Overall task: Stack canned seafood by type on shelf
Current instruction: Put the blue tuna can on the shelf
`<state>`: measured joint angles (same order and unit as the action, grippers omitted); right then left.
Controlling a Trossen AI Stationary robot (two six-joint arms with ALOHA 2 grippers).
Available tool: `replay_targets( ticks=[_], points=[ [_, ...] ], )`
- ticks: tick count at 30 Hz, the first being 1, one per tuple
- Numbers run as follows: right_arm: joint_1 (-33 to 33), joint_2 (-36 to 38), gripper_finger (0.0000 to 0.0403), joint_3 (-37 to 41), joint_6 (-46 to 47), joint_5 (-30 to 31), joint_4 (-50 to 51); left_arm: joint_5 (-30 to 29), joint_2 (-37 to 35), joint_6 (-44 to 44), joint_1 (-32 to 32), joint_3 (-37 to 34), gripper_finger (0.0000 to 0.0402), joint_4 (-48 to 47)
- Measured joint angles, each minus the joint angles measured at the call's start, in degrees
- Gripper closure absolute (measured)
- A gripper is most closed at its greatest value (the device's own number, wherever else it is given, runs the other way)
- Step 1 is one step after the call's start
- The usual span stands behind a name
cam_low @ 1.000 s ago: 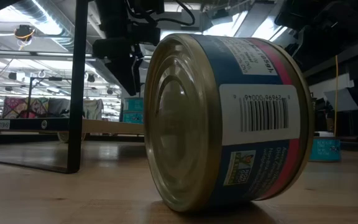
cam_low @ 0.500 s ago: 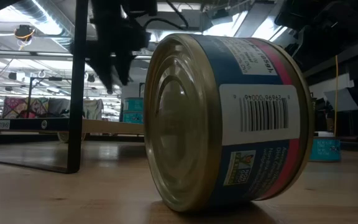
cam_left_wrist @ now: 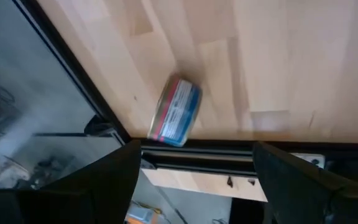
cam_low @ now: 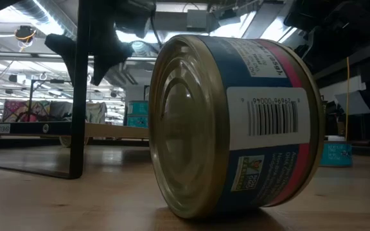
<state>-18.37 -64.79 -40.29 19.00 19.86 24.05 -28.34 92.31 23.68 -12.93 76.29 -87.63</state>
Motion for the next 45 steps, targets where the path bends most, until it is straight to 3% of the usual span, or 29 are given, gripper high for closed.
replay_targets(
  ticks=[14,20,28,45],
  points=[
    [0.0,0.0,0.0151,-0.02,0.01,0.01,0.0,0.11,0.04,5.02,-12.22,-2.49,0.0095,4.66],
    [0.01,0.0,0.0151,-0.02,0.0,0.06,0.0,-0.13,0.06,12.86,-13.44,-7.52,0.0095,5.58],
    [0.0,0.0,0.0151,-0.02,-0.01,0.65,0.0,-5.57,0.06,17.86,-13.44,-13.69,0.0095,13.44],
    [0.02,0.02,0.0151,-0.02,0.01,0.66,0.0,-8.6,0.09,21.92,-16.72,-18.78,0.0095,23.53]
  ],
)
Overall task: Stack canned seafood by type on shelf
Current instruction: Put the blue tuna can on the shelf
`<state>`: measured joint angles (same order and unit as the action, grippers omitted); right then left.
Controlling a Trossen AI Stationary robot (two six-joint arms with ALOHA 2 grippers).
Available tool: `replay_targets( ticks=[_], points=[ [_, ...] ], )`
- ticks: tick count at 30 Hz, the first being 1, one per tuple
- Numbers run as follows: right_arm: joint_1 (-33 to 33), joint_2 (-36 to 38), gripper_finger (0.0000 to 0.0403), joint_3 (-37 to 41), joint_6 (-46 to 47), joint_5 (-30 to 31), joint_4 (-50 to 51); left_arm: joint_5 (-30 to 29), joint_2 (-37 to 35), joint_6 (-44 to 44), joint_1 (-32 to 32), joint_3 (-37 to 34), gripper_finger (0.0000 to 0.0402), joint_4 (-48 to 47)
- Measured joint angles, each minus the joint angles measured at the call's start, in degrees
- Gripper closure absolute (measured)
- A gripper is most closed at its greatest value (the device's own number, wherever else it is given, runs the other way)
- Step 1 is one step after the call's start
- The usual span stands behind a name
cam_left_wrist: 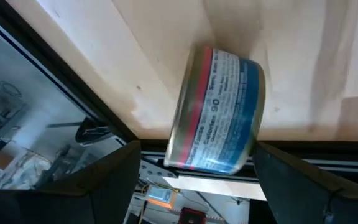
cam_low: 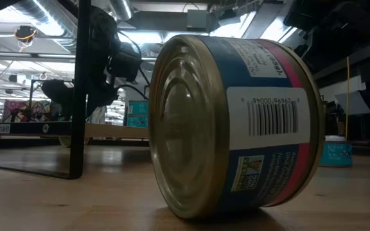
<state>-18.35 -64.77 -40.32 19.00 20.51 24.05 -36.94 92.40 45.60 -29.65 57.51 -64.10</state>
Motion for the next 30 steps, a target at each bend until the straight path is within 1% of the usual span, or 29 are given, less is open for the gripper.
replay_targets(
  ticks=[5,10,14,21,25,30],
  points=[
    [-0.01,0.0,0.0151,0.0,0.0,0.0,-0.02,0.11,0.0,2.38,-1.2,-0.01,0.0095,0.5],
    [-0.02,0.0,0.0151,0.0,0.0,0.0,-0.02,1.12,0.0,2.36,-2.31,-0.01,0.0095,0.51],
    [0.0,0.0,0.0151,0.0,0.0,0.0,-0.02,3.64,0.0,2.37,-3.46,-0.01,0.0095,0.73],
    [-0.02,0.0,0.0151,0.0,-0.01,0.0,0.0,4.98,0.0,1.19,-5.73,-0.01,0.0097,3.39],
    [-0.02,0.0,0.0151,0.0,0.0,0.0,0.0,5.57,0.0,1.14,-6.91,-0.01,0.0117,3.41],
    [-0.01,0.0,0.0151,0.0,0.0,0.0,0.0,8.65,0.0,0.72,-7.95,-0.01,0.0166,3.37]
  ],
)
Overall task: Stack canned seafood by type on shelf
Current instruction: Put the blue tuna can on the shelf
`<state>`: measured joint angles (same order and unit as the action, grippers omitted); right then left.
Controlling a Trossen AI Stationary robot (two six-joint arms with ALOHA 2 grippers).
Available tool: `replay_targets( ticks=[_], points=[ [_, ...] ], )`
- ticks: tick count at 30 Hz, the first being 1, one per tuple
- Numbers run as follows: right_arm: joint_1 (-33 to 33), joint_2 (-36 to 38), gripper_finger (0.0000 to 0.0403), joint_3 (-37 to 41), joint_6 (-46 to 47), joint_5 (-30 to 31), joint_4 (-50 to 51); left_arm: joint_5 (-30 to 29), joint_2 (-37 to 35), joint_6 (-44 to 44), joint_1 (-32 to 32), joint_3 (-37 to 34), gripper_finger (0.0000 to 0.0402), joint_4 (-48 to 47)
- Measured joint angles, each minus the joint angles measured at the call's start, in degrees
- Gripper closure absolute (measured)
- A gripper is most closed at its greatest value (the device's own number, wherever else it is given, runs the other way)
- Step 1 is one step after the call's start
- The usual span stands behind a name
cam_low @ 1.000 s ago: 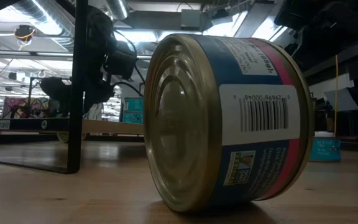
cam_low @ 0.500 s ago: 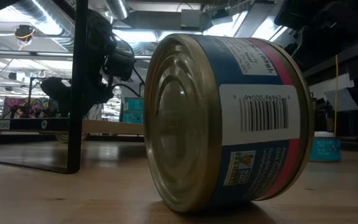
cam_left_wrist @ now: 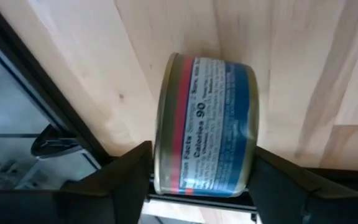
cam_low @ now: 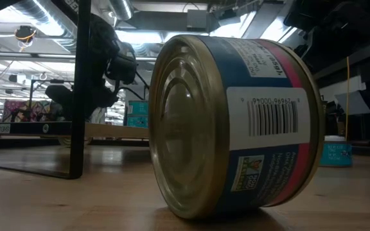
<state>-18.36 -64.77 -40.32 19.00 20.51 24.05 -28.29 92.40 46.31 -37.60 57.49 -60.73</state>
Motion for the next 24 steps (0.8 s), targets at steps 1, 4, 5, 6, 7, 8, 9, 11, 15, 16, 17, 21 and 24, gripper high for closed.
replay_targets(
  ticks=[1,4,5,6,7,8,9,11,15,16,17,21,24],
  points=[
    [0.0,0.0,0.0151,0.0,0.0,0.0,0.0,0.23,0.0,-0.02,0.0,0.0,0.0177,-0.03],
    [-0.01,0.0,0.0151,0.0,0.0,0.0,0.0,0.24,0.0,-1.31,0.19,0.0,0.0204,-0.05],
    [-0.01,0.0,0.0151,0.0,0.0,0.0,0.0,0.11,0.0,-2.41,0.44,0.0,0.0205,-0.1],
    [0.0,0.0,0.0151,0.0,0.0,0.0,0.0,-0.26,0.0,-3.64,0.78,0.0,0.0205,-0.13],
    [-0.01,0.0,0.0151,0.0,0.0,0.0,0.0,-0.8,0.0,-4.85,1.2,0.0,0.0205,-0.09],
    [0.01,0.0,0.0151,0.0,0.0,0.0,0.0,-1.6,0.0,-5.88,1.75,0.0,0.0205,-0.11],
    [-0.01,0.0,0.0151,0.0,0.0,0.0,0.0,-2.23,0.0,-6.71,2.23,0.0,0.0205,-0.25],
    [-0.01,0.0,0.0151,0.0,0.0,0.0,0.0,-2.88,0.0,-7.62,3.48,0.0,0.0205,-0.7],
    [-0.01,0.0,0.0151,0.0,0.0,0.0,0.0,-6.32,-0.02,-9.22,7.08,0.0,0.0205,-1.58],
    [0.0,0.0,0.0151,0.0,0.0,0.0,0.0,-7.32,-0.14,-9.7,8.02,0.0,0.0205,-2.12],
    [-0.01,0.0,0.0151,0.0,0.0,0.0,0.0,-8.21,-0.38,-10.29,9.06,0.0,0.0205,-2.59],
    [-0.01,0.0,0.0151,0.0,0.0,0.0,0.0,-9.52,-2.28,-13.72,13.27,0.0,0.0205,-4.94],
    [-0.01,0.0,0.0151,0.0,0.0,0.0,0.0,-9.99,-4.73,-17.75,16.71,0.06,0.0205,-6.96]
  ],
)
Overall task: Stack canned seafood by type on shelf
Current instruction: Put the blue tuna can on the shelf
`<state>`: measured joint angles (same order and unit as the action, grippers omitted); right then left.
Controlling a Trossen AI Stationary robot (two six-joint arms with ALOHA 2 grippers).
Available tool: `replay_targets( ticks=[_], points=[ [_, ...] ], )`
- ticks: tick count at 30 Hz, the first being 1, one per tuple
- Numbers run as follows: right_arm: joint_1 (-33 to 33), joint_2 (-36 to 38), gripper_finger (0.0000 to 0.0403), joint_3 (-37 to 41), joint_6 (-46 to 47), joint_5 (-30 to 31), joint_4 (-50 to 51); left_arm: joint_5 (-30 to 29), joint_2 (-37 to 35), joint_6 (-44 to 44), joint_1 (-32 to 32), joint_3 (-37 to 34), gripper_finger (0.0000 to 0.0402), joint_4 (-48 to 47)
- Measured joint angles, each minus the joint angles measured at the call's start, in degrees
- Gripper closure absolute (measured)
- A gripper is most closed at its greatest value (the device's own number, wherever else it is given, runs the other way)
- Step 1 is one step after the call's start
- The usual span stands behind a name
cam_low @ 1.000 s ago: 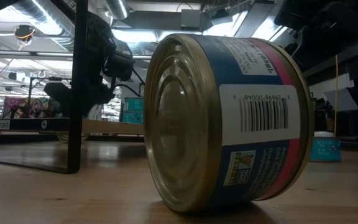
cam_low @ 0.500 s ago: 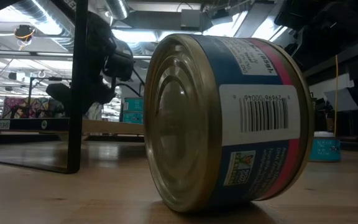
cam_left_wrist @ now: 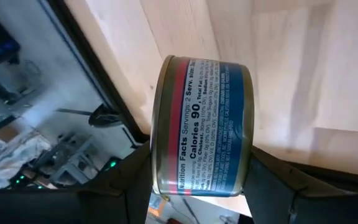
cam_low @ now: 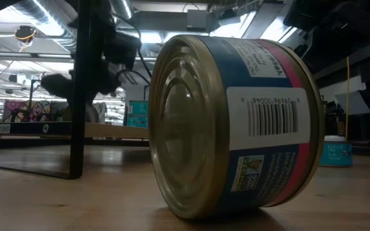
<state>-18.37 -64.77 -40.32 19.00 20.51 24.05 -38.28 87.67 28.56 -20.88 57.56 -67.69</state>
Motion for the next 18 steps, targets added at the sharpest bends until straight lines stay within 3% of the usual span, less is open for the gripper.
replay_targets(
  ticks=[9,18],
  points=[
    [0.0,0.0,0.0151,0.0,0.0,0.0,0.04,-0.11,-8.25,-15.04,13.56,0.48,0.0205,-2.44],
    [0.01,0.0,0.0151,0.0,0.0,0.0,-0.02,0.24,-8.99,-23.03,29.13,0.48,0.0205,-0.86]
  ],
)
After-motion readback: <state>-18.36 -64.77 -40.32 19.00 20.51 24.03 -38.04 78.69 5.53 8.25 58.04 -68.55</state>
